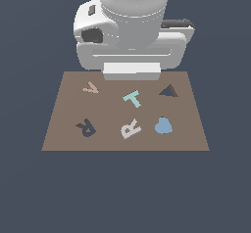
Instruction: Insert a designated object into the corresponding slot on a board.
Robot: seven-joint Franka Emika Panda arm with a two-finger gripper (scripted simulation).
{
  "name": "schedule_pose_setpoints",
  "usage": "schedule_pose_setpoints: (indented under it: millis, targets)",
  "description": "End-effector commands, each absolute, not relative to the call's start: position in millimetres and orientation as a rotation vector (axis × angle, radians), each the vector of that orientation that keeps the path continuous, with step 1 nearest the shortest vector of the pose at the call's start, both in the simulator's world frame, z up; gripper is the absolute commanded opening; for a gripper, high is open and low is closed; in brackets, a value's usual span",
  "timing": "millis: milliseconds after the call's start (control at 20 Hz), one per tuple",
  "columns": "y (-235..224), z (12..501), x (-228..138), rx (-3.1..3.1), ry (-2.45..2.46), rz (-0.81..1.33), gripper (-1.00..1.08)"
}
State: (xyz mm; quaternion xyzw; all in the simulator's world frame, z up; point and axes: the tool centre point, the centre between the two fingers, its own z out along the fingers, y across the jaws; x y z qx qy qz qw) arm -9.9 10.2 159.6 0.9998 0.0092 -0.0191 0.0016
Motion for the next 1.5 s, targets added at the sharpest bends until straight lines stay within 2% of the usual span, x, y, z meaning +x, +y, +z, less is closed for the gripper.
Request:
schedule_pose_setpoints:
  millis: [0, 750, 1450]
  targets:
    - [10.2, 159.6, -9.9, 3.138, 0.029, -0.06, 1.0]
    - [17.5, 144.6, 1.4, 3.132, -0.2, -0.053, 1.0]
    - [27.6, 101.3, 39.7, 3.019, -0.857, -0.029, 1.0]
